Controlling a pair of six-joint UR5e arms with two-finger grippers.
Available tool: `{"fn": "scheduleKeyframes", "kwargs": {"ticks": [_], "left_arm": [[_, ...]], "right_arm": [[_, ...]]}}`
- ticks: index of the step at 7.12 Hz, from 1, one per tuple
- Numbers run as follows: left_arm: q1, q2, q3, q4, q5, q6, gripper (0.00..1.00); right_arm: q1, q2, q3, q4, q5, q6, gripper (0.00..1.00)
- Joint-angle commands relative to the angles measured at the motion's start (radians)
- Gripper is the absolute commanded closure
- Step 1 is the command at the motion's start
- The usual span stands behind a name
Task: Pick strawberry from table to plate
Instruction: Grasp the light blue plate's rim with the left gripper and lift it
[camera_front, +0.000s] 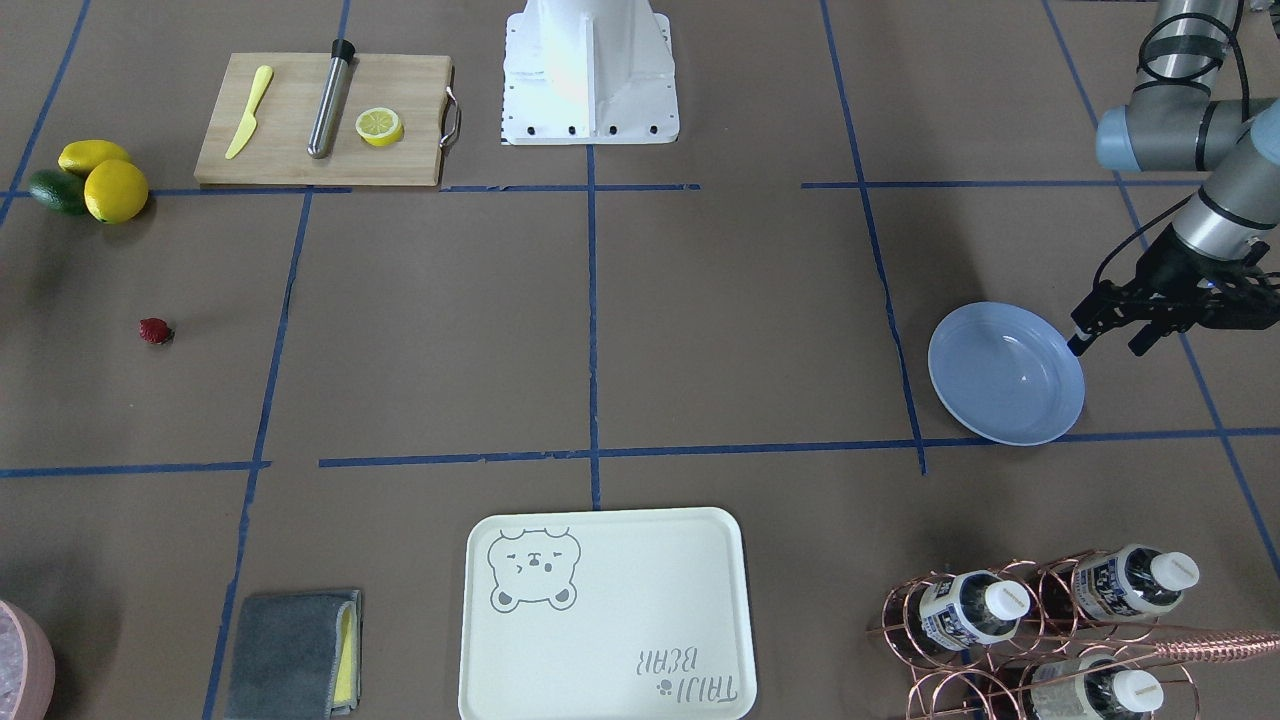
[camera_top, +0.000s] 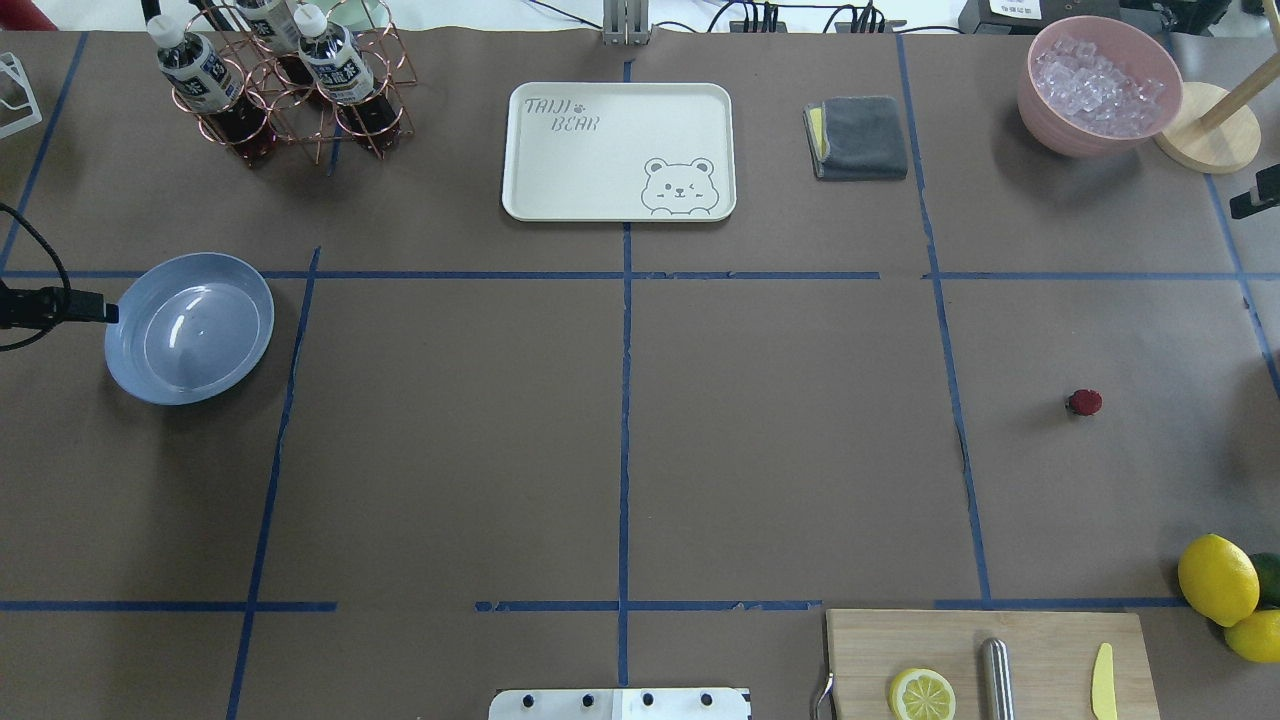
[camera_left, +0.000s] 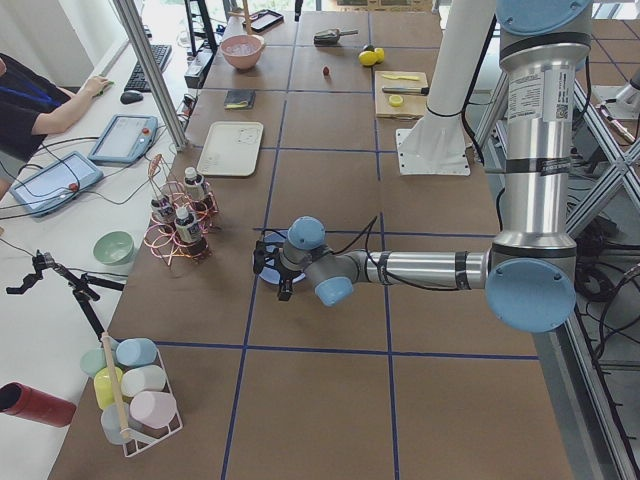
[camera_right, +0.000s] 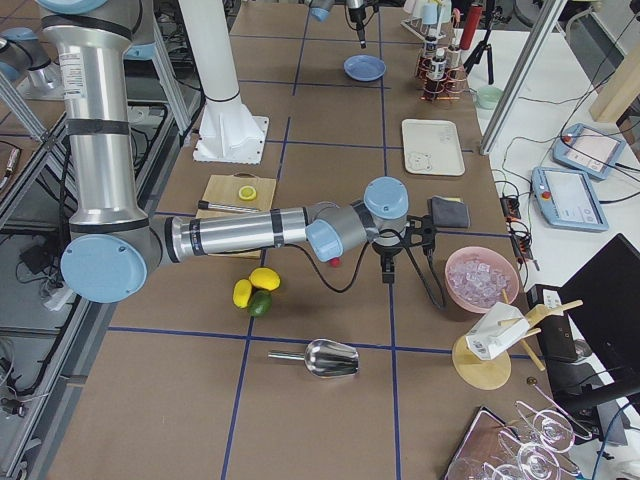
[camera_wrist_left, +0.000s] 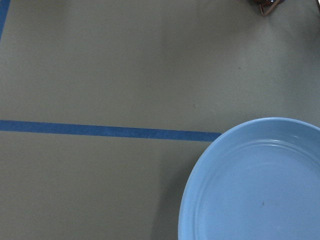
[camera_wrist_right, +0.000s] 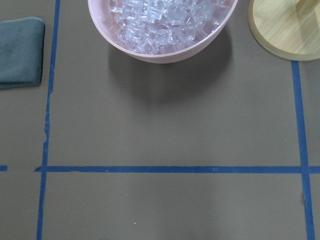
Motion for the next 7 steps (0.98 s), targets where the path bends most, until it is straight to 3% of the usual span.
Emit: {"fn": "scheduleKeyframes", "kwargs": {"ticks": [1, 4, 5, 6, 7], "left_arm": [[0.029, -0.035, 0.040, -0.004, 0.036, -0.005, 0.10], [0.036, -0.049, 0.060, -0.004, 0.036, -0.004, 0.28], [0.043, -0.049, 0.062, -0.004, 0.036, -0.004, 0.41], [0.044, -0.049, 0.064, -0.004, 0.036, 0.004, 0.74], [0.044, -0.049, 0.070, -0.004, 0.038, 0.008, 0.85]], "right_arm": [[0.000, 0.000, 0.008, 0.001, 0.002, 0.003, 0.00], [0.000, 0.000, 0.014, -0.001, 0.002, 0.003, 0.00], [0.000, 0.000, 0.016, -0.001, 0.003, 0.003, 0.00], [0.000, 0.000, 0.016, -0.001, 0.002, 0.003, 0.00], [0.000, 0.000, 0.016, -0.001, 0.003, 0.003, 0.00]]}}
